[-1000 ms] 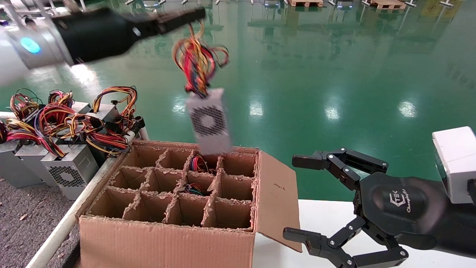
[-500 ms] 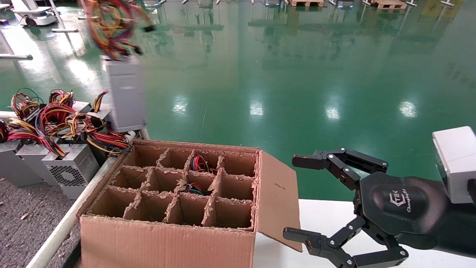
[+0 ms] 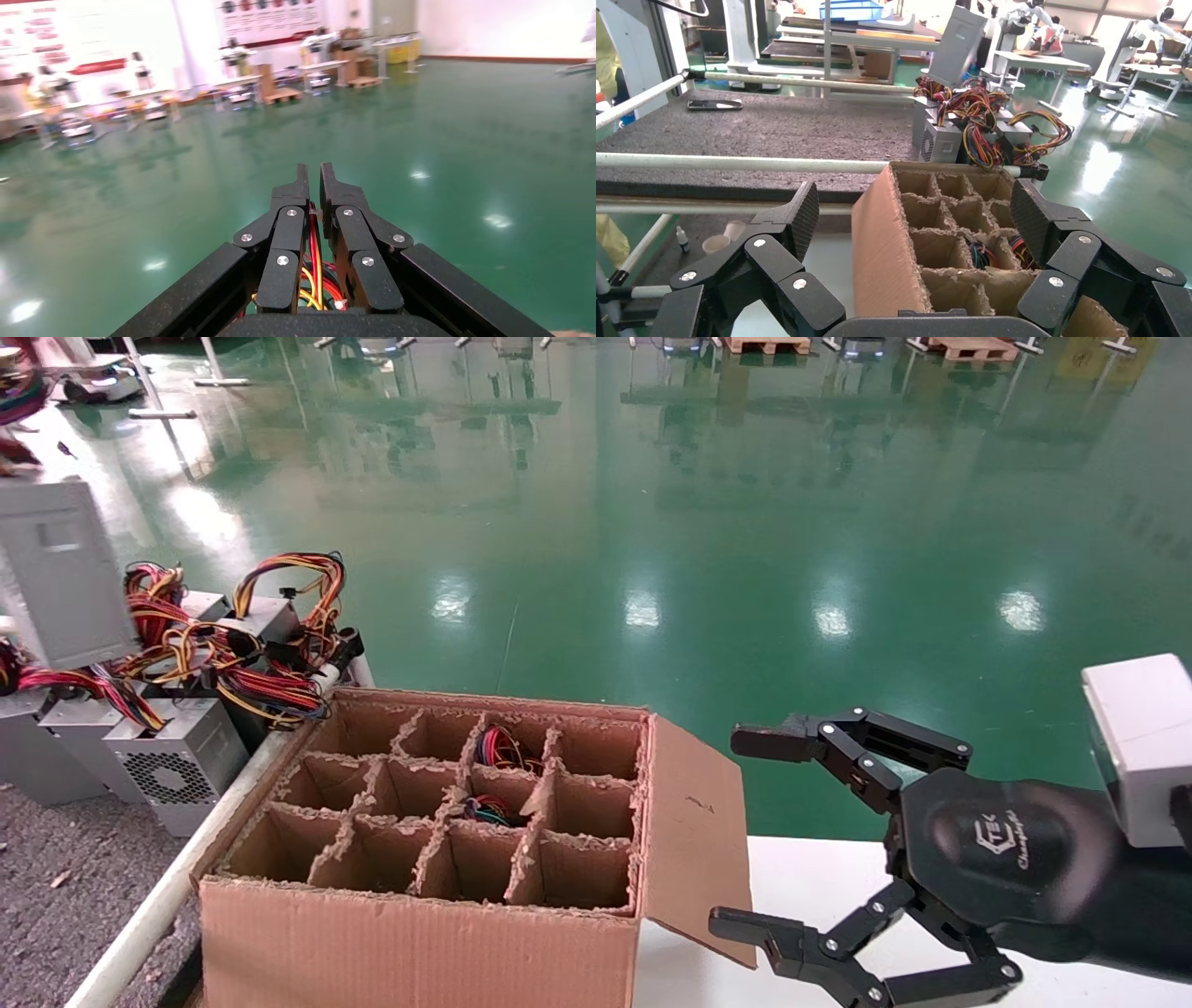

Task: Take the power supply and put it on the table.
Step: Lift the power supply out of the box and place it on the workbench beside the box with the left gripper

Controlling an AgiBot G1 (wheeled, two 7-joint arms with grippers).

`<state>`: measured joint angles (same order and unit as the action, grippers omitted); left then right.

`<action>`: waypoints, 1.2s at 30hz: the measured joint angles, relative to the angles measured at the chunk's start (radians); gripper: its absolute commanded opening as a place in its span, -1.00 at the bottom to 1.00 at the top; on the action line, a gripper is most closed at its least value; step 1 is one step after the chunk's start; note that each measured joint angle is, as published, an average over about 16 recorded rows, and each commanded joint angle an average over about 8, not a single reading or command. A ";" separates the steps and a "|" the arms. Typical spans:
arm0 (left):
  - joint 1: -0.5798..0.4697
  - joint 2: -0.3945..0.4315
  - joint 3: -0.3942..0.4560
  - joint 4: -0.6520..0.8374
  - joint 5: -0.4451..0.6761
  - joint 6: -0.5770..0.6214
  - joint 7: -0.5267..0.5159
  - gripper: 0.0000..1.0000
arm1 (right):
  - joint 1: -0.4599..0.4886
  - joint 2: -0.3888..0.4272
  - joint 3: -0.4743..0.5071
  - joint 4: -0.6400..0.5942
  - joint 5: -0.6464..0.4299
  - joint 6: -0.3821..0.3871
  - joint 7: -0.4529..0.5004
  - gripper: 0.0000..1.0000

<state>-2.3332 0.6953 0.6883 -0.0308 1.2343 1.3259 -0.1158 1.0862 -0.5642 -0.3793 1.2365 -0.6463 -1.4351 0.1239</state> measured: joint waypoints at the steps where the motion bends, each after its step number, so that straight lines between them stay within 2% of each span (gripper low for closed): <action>1: -0.009 -0.011 0.005 0.000 0.008 -0.005 0.000 -1.00 | 0.000 0.000 0.000 0.000 0.000 0.000 0.000 1.00; 9: -0.069 -0.088 0.046 0.005 0.069 -0.021 -0.004 -1.00 | 0.000 0.000 0.000 0.000 0.000 0.000 0.000 1.00; 18: -0.096 -0.168 0.083 0.019 0.124 0.041 -0.015 -1.00 | 0.000 0.000 0.000 0.000 0.000 0.000 0.000 1.00; 26: -0.068 -0.216 0.101 0.040 0.149 0.102 -0.001 -1.00 | 0.000 0.000 0.000 0.000 0.000 0.000 0.000 1.00; 36: 0.004 -0.225 0.091 0.076 0.138 0.129 0.031 -1.00 | 0.000 0.000 0.000 0.000 0.000 0.000 0.000 1.00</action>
<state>-2.3289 0.4707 0.7792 0.0448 1.3727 1.4546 -0.0851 1.0861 -0.5641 -0.3793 1.2364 -0.6463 -1.4350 0.1239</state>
